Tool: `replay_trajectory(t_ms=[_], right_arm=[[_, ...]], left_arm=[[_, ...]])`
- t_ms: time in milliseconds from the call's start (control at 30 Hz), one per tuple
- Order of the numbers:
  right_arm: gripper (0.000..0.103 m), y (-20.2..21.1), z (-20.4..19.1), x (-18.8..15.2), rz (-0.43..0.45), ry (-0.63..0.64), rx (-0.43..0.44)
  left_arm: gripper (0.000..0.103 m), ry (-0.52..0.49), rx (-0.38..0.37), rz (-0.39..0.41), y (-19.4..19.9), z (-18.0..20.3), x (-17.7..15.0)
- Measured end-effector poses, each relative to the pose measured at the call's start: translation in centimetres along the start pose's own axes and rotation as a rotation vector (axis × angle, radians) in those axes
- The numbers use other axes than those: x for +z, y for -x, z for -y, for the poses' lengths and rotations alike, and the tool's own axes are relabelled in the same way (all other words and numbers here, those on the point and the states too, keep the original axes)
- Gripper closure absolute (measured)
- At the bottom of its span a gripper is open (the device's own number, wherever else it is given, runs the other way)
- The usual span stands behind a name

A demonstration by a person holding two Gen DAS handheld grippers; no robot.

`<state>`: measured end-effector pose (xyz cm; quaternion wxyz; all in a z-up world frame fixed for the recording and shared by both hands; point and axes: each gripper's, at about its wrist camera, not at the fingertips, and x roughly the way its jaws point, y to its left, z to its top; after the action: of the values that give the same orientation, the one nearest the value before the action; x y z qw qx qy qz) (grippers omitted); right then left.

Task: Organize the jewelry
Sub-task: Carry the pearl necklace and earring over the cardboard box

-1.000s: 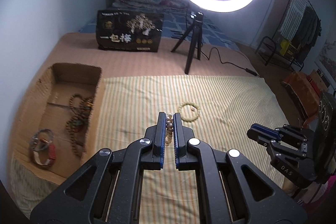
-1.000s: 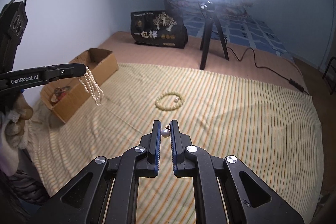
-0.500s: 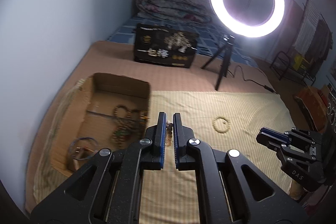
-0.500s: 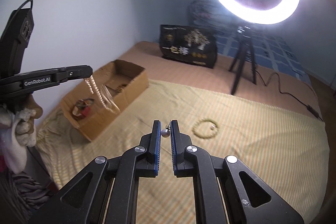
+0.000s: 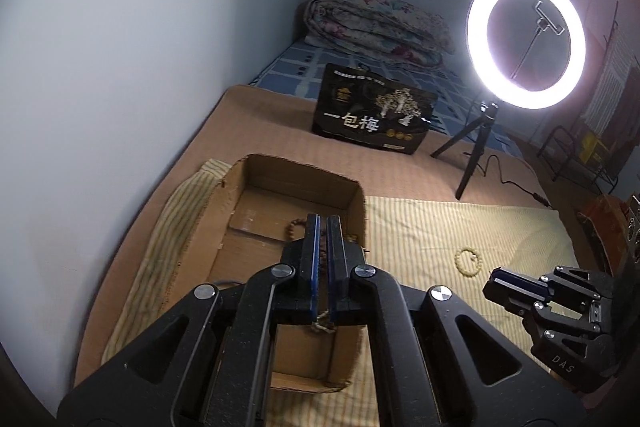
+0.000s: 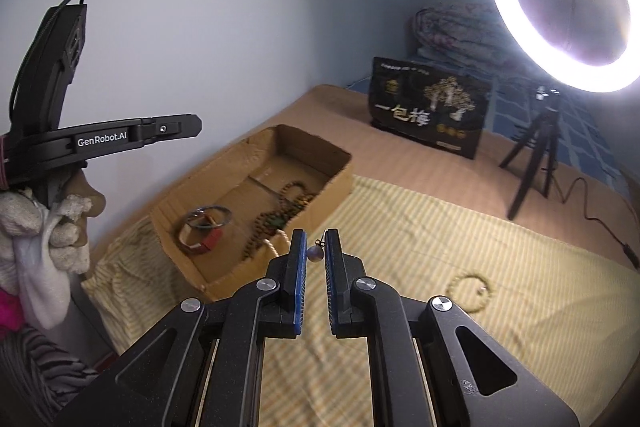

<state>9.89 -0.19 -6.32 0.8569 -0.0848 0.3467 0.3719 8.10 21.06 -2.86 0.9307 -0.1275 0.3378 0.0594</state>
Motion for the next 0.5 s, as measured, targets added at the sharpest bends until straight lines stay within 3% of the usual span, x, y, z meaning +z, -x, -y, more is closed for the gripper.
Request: replay_trajectory(t_ms=[500], right_arm=[[0.096, -6.4, -3.5, 2.2, -0.093, 0.031, 0.121]], left_arm=[[0.103, 0.074, 0.030, -0.039, -0.7, -3.7, -0.4]])
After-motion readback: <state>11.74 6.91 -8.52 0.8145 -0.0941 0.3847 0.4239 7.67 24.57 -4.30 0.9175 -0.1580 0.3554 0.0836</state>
